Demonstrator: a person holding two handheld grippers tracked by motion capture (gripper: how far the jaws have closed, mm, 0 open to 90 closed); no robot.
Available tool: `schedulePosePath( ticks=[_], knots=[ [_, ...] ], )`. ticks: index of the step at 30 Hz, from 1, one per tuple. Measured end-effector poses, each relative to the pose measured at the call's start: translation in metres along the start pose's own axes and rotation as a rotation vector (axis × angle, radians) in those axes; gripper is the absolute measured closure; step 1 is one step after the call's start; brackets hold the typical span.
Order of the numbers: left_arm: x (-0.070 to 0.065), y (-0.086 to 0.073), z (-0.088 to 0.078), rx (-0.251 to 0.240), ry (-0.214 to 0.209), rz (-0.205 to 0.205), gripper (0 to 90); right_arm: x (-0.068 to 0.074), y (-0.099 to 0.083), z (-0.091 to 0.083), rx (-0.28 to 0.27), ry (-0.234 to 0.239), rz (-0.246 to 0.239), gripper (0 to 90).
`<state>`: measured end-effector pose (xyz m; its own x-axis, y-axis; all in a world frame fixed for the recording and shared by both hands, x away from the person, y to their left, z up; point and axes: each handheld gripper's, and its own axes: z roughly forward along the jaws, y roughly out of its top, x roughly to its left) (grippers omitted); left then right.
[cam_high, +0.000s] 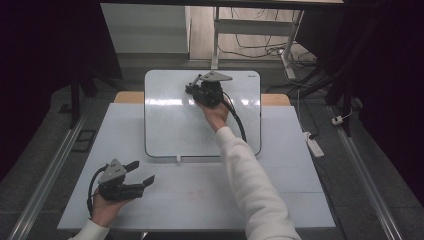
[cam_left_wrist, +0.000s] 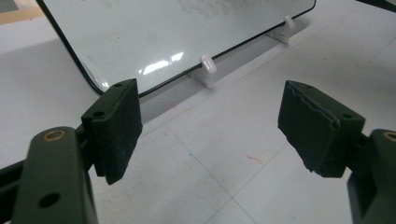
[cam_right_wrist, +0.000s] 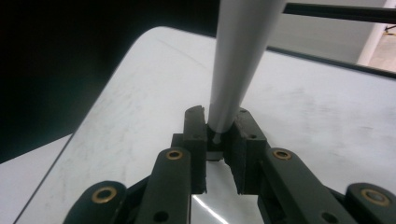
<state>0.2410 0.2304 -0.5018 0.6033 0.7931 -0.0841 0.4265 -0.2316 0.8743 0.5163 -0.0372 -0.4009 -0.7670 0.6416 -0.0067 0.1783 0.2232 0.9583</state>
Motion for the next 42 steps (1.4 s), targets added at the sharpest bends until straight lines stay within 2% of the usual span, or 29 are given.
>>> schedulePosePath(
  ticks=[2, 4, 6, 9, 12, 14, 17, 23, 28, 33, 37, 40, 42],
  knots=[
    [0.0, 0.0, 0.0, 0.0, 0.004, 0.0, 22.4, -0.011, 0.002, -0.007, -0.02, -0.045, 0.035, 77.7],
    [0.0, 0.0, 0.0, 0.0, 0.002, 0.0, 22.4, -0.019, 0.004, -0.012, -0.036, -0.063, 0.073, 77.7],
    [0.0, 0.0, 0.0, 0.001, 0.004, 0.001, 22.4, -0.018, 0.003, -0.014, -0.032, -0.065, 0.057, 77.7],
    [0.001, 0.0, 0.0, -0.001, 0.009, -0.003, 22.4, -0.014, -0.002, -0.017, 0.005, -0.021, 0.034, 77.7],
    [0.001, -0.001, -0.002, -0.009, 0.013, -0.003, 22.9, -0.016, -0.01, -0.03, 0.007, 0.015, 0.058, 77.7],
    [0.002, -0.001, -0.002, -0.013, 0.016, -0.004, 23.0, -0.016, -0.015, -0.045, 0.008, 0.039, 0.068, 77.7],
    [0.003, 0.0, -0.001, -0.011, 0.019, -0.01, 23.1, -0.01, -0.025, -0.07, 0.025, 0.083, 0.048, 77.7],
    [0.002, 0.003, -0.001, -0.025, 0.028, -0.014, 23.2, 0.008, -0.055, -0.123, 0.087, 0.184, 0.038, 77.7],
    [-0.003, 0.011, 0.002, -0.033, 0.028, 0.003, 23.4, 0.021, -0.076, -0.157, 0.133, 0.248, 0.04, 77.7],
    [-0.013, 0.021, 0.008, -0.036, 0.016, 0.048, 24.0, 0.029, -0.098, -0.182, 0.179, 0.274, 0.048, 77.7],
    [-0.018, 0.032, 0.013, -0.048, -0.002, 0.06, 24.5, 0.031, -0.112, -0.197, 0.21, 0.283, 0.051, 77.6],
    [-0.023, 0.04, 0.016, -0.06, -0.019, 0.065, 24.9, 0.032, -0.116, -0.202, 0.227, 0.287, 0.036, 77.6],
    [-0.027, 0.047, 0.019, -0.068, -0.036, 0.068, 24.9, 0.033, -0.12, -0.204, 0.228, 0.296, 0.044, 77.7]
  ],
)
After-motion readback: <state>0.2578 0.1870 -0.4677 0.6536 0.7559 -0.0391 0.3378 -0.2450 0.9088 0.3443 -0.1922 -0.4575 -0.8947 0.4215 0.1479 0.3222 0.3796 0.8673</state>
